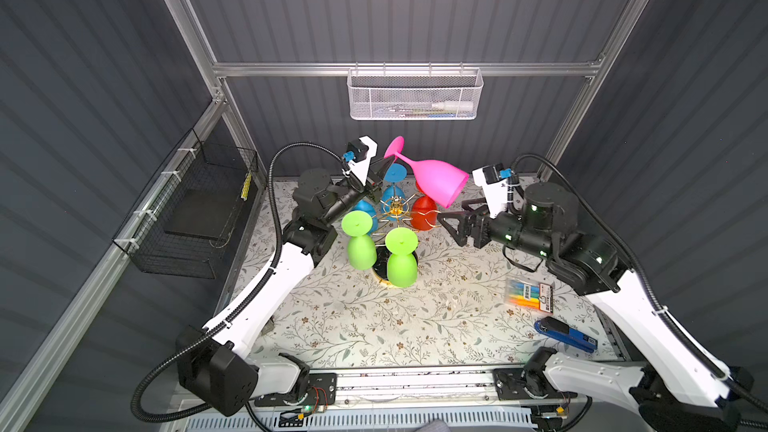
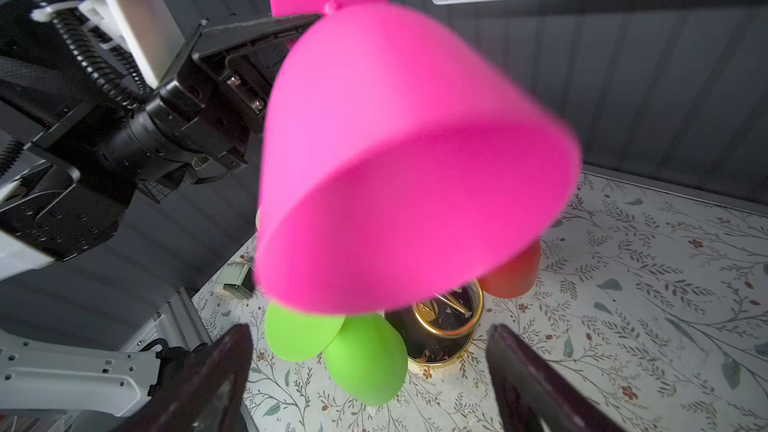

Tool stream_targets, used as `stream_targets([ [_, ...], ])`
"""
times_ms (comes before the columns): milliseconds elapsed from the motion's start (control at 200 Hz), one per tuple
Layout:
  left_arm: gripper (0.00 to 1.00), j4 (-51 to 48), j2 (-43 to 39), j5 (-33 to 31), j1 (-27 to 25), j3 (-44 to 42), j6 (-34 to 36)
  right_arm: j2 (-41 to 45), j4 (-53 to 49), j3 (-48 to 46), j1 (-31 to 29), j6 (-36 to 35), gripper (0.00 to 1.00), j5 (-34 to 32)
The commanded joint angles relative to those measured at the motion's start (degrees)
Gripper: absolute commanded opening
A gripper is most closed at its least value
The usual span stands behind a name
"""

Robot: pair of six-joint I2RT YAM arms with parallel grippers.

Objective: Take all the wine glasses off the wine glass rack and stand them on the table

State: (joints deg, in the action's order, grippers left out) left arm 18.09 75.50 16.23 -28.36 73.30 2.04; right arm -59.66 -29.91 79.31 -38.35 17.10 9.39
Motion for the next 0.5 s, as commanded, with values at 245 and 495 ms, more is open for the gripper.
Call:
stream_targets([
  [245, 0.0, -5.72, -1.25, -0.93, 0.28, 0.52, -8.9, 9.0, 12.14, -8.86, 7.47, 9.22, 0.83, 5.64],
  [495, 0.0, -6.18, -0.87, 1.08, 0.23, 0.84, -9.95, 4.79, 13.39, -6.45, 10.07, 9.73, 0.75, 7.31],
])
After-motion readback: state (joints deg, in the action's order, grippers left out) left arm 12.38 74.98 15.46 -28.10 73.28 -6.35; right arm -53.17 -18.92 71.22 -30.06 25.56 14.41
